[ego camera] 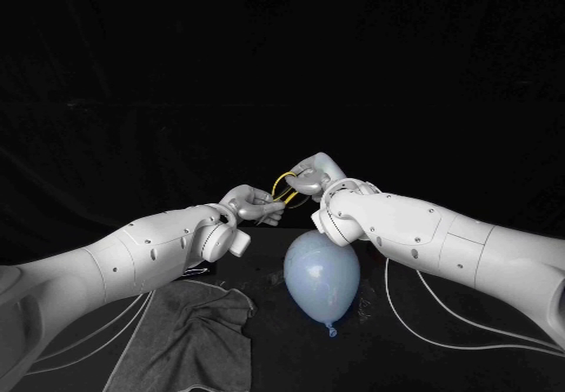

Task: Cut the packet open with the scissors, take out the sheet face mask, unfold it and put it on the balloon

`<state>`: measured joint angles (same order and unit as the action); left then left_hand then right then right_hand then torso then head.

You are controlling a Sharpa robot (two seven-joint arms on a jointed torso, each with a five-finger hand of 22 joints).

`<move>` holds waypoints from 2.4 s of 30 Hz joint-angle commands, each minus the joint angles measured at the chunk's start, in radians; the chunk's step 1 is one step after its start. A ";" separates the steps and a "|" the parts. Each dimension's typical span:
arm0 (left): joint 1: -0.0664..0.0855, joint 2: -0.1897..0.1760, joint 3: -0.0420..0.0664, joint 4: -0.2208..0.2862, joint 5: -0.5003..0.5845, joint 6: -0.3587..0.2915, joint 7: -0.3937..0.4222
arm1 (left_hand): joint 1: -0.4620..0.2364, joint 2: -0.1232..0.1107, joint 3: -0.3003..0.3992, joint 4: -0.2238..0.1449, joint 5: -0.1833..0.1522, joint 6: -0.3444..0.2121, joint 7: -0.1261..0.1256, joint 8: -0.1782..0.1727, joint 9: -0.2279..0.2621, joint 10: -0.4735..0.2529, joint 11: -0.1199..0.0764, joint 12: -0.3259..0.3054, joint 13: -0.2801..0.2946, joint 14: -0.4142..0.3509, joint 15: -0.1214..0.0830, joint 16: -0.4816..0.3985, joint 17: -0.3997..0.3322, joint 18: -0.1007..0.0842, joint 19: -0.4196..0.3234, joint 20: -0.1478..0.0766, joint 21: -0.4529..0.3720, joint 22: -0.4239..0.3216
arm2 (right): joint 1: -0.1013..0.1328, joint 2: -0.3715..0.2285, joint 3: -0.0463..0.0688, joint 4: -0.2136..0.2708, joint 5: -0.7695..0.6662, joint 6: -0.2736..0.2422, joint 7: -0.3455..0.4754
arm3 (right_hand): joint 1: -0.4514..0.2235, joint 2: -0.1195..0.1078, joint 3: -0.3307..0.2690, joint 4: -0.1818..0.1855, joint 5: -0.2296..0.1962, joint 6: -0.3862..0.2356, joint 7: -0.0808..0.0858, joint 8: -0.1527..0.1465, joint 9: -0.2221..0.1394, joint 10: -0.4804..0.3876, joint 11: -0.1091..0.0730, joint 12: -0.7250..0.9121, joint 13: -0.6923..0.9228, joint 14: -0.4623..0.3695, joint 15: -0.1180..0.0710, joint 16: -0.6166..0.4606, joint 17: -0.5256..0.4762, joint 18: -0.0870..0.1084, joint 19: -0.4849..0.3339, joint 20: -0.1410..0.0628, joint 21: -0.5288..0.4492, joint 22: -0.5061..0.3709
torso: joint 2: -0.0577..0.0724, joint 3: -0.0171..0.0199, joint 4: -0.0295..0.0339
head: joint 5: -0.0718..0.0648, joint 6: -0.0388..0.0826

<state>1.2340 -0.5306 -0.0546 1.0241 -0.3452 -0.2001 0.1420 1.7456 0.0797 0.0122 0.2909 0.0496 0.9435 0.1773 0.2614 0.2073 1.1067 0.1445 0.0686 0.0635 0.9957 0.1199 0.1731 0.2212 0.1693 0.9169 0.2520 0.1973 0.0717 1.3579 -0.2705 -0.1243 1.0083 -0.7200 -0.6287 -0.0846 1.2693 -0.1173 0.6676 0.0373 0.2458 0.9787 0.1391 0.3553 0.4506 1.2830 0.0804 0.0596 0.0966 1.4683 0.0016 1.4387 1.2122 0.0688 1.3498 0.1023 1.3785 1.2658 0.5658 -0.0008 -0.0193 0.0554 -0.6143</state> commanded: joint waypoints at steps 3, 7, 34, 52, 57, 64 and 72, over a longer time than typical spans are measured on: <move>0.002 0.000 0.001 0.002 0.003 0.034 0.025 | -0.007 0.042 0.047 0.001 0.002 0.013 -0.008 0.008 0.005 0.020 -0.003 -0.005 -0.001 0.011 0.001 0.001 0.004 0.016 0.010 0.001 0.003 -0.002 | 0.000 0.001 0.001 -0.011 -0.026 0.035 -0.023 | -0.010 0.001 -0.002 -0.004 0.003 -0.008 -0.002 0.006 0.002 0.014 -0.011 0.005 -0.001 0.035 -0.007 0.004 -0.002 0.008 -0.006 0.001 -0.009 -0.003 | 0.000 -0.0003 0.0003 | -0.001 0.000; 0.002 -0.001 0.001 0.000 -0.004 0.051 0.025 | -0.018 0.054 0.087 0.001 0.001 0.015 -0.015 0.012 0.009 0.033 -0.006 -0.006 -0.001 0.014 -0.001 -0.003 0.007 0.016 0.013 0.000 0.001 -0.003 | 0.000 0.001 0.001 -0.015 -0.028 0.029 -0.026 | -0.011 0.000 -0.003 -0.004 0.004 -0.009 -0.002 0.006 0.002 0.013 -0.011 0.005 -0.001 0.034 -0.007 0.002 -0.006 0.009 -0.009 0.001 -0.012 -0.008 | 0.000 0.0005 -0.0005 | 0.000 -0.002; 0.002 -0.016 0.000 0.002 -0.015 0.108 0.017 | -0.054 0.041 0.153 -0.002 0.000 0.014 -0.014 0.024 0.020 0.043 -0.009 -0.006 -0.001 0.015 -0.002 -0.010 0.013 0.016 0.016 0.001 -0.007 -0.004 | 0.005 -0.071 -0.002 0.007 0.024 0.182 0.120 | -0.039 -0.050 -0.252 0.009 -0.080 -0.148 0.100 -0.218 -0.099 -0.327 0.121 0.005 -0.032 -0.734 0.177 -0.898 -0.940 0.101 -0.869 0.189 -1.090 -0.875 | 0.000 0.0010 -0.0006 | 0.004 -0.001; 0.002 -0.045 -0.001 0.017 -0.012 0.151 -0.007 | -0.114 -0.027 0.313 -0.006 0.000 0.006 -0.010 0.047 0.043 0.054 -0.011 -0.006 -0.001 0.023 -0.004 -0.019 0.030 0.016 0.027 -0.002 -0.016 -0.003 | 0.032 -0.233 -0.003 0.104 -0.151 0.226 0.336 | 0.098 0.008 -0.238 -0.080 -0.121 -0.063 0.057 -0.228 -0.139 -0.258 0.051 0.007 -0.033 -0.115 0.035 -0.784 -0.868 0.114 -0.276 0.035 -0.782 -0.756 | 0.003 0.0013 0.0017 | 0.022 0.000; 0.003 -0.056 0.000 0.025 -0.010 0.159 -0.012 | -0.135 -0.046 0.359 -0.009 0.000 0.004 -0.010 0.056 0.051 0.057 -0.011 -0.006 -0.001 0.026 -0.004 -0.021 0.036 0.015 0.031 -0.003 -0.017 -0.002 | 0.050 -0.262 -0.002 0.156 -0.407 0.239 0.338 | 0.060 -0.033 -0.181 -0.081 -0.087 -0.033 0.051 -0.251 -0.162 -0.222 0.046 0.002 -0.033 0.022 0.036 -0.148 -0.191 0.037 -0.053 0.030 -0.233 -0.199 | 0.001 0.0007 0.0015 | 0.023 -0.004; 0.003 -0.060 0.001 0.033 -0.006 0.163 -0.016 | -0.151 -0.060 0.393 -0.013 0.000 0.001 -0.009 0.062 0.058 0.060 -0.011 -0.006 -0.001 0.028 -0.005 -0.022 0.040 0.015 0.033 -0.003 -0.017 -0.002 | 0.058 -0.239 -0.003 0.184 -0.660 0.251 0.233 | 0.046 -0.059 -0.167 -0.077 -0.097 -0.066 0.049 -0.278 -0.173 -0.252 0.047 0.001 -0.034 0.021 0.040 -0.067 -0.101 0.025 -0.031 0.039 -0.139 -0.092 | 0.000 -0.0006 0.0007 | 0.024 -0.005; 0.003 -0.063 0.002 0.043 -0.004 0.163 -0.016 | -0.160 -0.067 0.409 -0.014 0.000 0.000 -0.008 0.066 0.061 0.062 -0.012 -0.006 -0.001 0.030 -0.006 -0.022 0.043 0.016 0.035 -0.004 -0.017 -0.002 | 0.059 -0.192 -0.007 0.178 -0.810 0.270 0.125 | 0.052 -0.067 -0.182 -0.083 -0.103 -0.095 0.047 -0.285 -0.178 -0.304 0.053 0.001 -0.033 0.020 0.045 -0.048 -0.078 0.032 -0.055 0.046 -0.156 -0.110 | 0.001 -0.0024 0.0008 | 0.022 -0.005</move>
<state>1.2346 -0.5944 -0.0551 1.0624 -0.3563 -0.0549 0.1213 1.5877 0.0193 0.3968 0.2924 0.0460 0.9501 0.1701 0.3213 0.2662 1.1620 0.1321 0.0611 0.0633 1.0187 0.1145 0.1570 0.2630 0.1773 0.9438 0.2467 0.1840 0.0689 1.4162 -0.4665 -0.1317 1.1902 -1.3913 -0.3874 0.1152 1.3188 -0.1767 0.4901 -0.0458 0.1471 0.8848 0.1932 0.0691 0.2727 0.9839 0.1323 0.0636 0.0628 1.4686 0.0411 1.3848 1.1331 0.1066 1.3014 0.1470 1.2278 1.1559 0.5663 -0.0021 -0.0181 0.0778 -0.6199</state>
